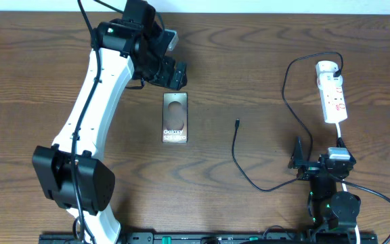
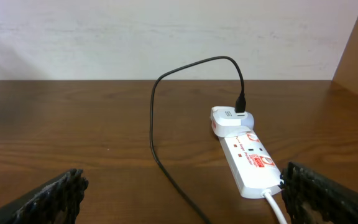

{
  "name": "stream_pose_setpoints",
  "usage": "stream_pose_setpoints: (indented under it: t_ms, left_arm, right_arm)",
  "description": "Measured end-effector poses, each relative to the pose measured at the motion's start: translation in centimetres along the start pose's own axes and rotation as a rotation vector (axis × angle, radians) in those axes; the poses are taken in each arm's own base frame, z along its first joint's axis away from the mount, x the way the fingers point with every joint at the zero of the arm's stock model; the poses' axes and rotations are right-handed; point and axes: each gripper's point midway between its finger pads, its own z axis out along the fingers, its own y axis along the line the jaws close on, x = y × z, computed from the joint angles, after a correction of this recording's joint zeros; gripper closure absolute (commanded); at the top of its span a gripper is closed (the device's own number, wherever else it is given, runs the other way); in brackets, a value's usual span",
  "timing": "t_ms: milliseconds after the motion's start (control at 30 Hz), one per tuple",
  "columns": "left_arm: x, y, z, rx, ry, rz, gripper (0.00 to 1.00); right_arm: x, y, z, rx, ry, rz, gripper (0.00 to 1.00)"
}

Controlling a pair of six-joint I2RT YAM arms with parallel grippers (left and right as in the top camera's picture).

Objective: Plug charger to phone and switch on socket
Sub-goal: 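Move the left gripper forward over the silver phone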

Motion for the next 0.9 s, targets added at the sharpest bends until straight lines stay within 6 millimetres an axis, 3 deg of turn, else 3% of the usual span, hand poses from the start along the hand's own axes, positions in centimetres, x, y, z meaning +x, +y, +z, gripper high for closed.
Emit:
stream_pose_setpoints:
  t_ms: [367, 700, 900]
  left_arm:
    - [-0.3, -1.5, 0.5, 0.038, -0.011, 0.008, 0.02]
    - [-2.5, -2.5, 0.4, 0.098, -0.096, -0.051, 0.02]
    - [-2.5, -1.0, 0.5, 0.012, -0.096, -0.107, 0.02]
  right_arm:
    - [0.0, 0.0, 0.0, 0.0, 0.0, 0.0, 0.01]
    - [0.0, 0.0, 0.0, 0.0, 0.0, 0.0, 0.01]
    - [0.0, 0.0, 0.0, 0.0, 0.0, 0.0, 0.01]
